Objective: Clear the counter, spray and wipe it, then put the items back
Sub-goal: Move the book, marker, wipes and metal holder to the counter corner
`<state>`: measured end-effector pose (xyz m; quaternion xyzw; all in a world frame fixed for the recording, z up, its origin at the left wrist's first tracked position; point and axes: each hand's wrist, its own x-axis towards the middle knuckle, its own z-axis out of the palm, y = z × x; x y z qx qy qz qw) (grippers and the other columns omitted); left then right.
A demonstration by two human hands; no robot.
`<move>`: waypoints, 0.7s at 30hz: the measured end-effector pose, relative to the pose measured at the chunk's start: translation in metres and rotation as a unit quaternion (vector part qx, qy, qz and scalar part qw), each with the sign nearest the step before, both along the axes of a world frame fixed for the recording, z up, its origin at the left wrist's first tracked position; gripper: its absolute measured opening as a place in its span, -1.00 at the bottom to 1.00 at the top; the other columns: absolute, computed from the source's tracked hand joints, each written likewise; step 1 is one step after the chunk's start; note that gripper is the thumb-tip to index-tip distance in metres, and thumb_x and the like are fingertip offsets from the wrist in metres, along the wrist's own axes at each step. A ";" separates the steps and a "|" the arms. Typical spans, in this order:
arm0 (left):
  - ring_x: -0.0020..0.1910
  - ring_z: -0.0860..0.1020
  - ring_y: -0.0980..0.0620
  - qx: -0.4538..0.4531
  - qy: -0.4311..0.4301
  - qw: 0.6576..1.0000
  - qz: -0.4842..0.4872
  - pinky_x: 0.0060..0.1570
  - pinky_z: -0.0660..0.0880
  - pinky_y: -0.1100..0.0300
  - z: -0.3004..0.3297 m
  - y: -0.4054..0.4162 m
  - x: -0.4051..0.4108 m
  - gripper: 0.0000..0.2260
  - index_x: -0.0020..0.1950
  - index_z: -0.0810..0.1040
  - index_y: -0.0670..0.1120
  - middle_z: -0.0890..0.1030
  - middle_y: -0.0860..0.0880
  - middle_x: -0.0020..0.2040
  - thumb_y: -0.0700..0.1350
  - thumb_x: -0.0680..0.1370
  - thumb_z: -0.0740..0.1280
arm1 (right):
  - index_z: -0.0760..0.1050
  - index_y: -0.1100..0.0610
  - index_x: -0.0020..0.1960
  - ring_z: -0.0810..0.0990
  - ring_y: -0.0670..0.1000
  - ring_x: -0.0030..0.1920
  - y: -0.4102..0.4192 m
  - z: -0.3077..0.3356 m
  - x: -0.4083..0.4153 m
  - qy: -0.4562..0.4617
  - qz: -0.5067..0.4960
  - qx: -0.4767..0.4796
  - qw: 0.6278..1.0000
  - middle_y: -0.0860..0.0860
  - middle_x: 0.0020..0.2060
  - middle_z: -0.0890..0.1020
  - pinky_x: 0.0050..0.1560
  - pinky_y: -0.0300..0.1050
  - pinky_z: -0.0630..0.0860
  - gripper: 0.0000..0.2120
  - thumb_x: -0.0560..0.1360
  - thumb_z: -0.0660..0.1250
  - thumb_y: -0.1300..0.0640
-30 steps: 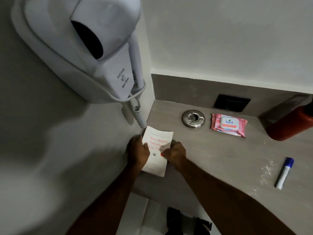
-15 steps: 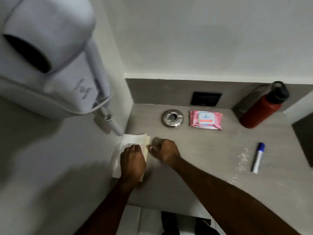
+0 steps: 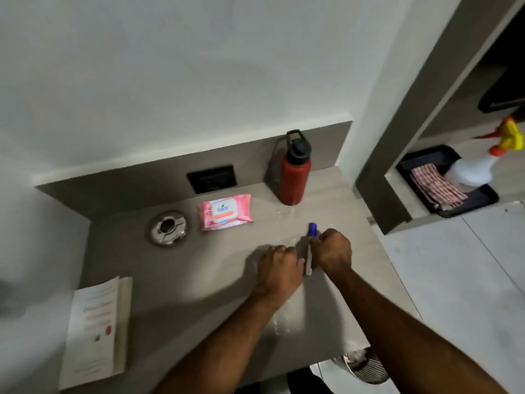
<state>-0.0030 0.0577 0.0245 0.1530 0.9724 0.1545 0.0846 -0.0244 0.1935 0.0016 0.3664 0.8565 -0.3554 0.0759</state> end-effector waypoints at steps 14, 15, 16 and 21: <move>-0.07 0.63 -0.12 0.019 -0.052 0.992 0.110 -0.08 0.55 0.05 -0.016 0.013 0.002 -0.81 0.03 0.59 -0.05 0.68 -0.10 -0.06 0.01 0.50 0.33 | 0.58 0.15 -0.45 0.58 -0.03 -0.50 -0.015 0.006 -0.021 0.040 0.061 -0.102 0.992 0.00 -0.60 0.57 -0.45 -0.18 0.40 -0.46 0.06 0.42 -0.36; -0.09 0.63 -0.13 0.020 -0.033 0.993 0.114 -0.11 0.55 0.04 -0.011 0.003 0.004 -0.81 0.01 0.59 -0.05 0.67 -0.10 -0.09 0.02 0.48 0.34 | 0.59 0.15 -0.45 0.59 -0.01 -0.50 -0.023 0.011 -0.023 0.048 0.071 -0.103 0.991 0.01 -0.59 0.58 -0.43 -0.16 0.45 -0.43 0.02 0.36 -0.38; -0.12 0.63 -0.14 0.017 -0.026 0.991 0.127 -0.13 0.55 0.04 -0.008 -0.018 0.008 -0.81 -0.01 0.59 -0.06 0.67 -0.11 -0.12 0.02 0.47 0.35 | 0.61 0.15 -0.43 0.61 0.00 -0.50 -0.044 0.014 -0.027 0.053 0.099 -0.106 0.988 0.02 -0.58 0.59 -0.40 -0.14 0.49 -0.42 0.00 0.33 -0.39; -0.29 0.63 -0.16 -0.030 -0.011 0.973 0.229 -0.30 0.54 0.09 -0.001 -0.146 0.044 -0.82 -0.21 0.61 -0.10 0.64 -0.11 -0.30 0.01 0.42 0.40 | 0.65 0.17 -0.32 0.61 -0.02 -0.40 -0.192 0.009 -0.022 0.033 0.249 -0.134 0.959 0.04 -0.47 0.64 -0.35 -0.21 0.36 -0.60 0.20 0.46 -0.20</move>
